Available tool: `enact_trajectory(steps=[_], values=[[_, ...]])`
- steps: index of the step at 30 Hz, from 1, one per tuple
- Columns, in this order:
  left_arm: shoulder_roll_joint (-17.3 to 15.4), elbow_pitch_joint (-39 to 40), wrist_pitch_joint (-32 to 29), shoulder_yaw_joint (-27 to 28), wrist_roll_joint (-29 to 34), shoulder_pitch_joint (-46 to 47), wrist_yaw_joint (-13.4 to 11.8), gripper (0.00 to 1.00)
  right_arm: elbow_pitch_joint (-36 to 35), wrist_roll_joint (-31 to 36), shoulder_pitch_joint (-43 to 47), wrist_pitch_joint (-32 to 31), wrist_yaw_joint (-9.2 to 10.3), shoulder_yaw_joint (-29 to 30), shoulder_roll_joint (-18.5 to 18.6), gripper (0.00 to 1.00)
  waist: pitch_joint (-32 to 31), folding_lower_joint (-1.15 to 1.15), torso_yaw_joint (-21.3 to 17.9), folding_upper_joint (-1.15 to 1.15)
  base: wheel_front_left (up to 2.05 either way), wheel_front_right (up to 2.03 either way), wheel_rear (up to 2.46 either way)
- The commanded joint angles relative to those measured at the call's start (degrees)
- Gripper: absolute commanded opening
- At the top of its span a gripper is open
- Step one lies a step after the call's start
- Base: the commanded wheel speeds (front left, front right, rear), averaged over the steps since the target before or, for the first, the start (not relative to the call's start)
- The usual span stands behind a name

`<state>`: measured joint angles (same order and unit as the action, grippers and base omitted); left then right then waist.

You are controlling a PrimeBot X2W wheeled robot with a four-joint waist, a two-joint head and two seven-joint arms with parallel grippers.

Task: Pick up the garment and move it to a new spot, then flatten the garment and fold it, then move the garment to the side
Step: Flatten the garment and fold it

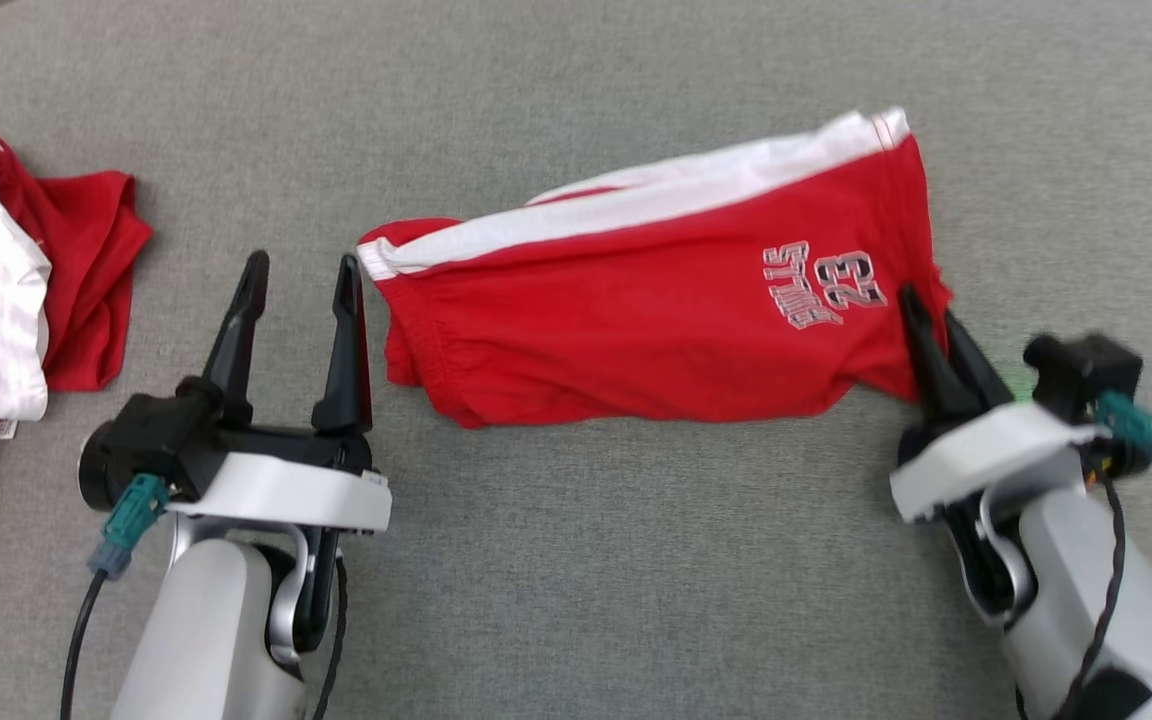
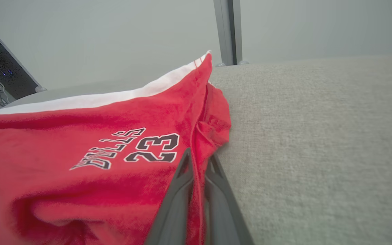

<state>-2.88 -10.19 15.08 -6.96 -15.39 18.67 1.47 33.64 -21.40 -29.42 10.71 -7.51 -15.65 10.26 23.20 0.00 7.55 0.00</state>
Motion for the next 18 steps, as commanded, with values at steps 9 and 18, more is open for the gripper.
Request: enact_trajectory(steps=[9,18], values=[[-0.2,-2.0,0.1,0.8,0.6,-3.8,1.0,1.00,-4.8,-2.2,15.3,2.9,0.08,4.7,-0.8,0.00,-4.9,0.00,-3.7,0.00,0.00,0.00,0.00],[-0.2,-2.1,0.1,0.7,1.2,-5.0,1.0,1.00,-8.2,-1.3,18.5,1.8,0.08,10.1,-2.7,0.00,-5.6,0.00,-5.1,0.00,0.00,0.00,0.00]])
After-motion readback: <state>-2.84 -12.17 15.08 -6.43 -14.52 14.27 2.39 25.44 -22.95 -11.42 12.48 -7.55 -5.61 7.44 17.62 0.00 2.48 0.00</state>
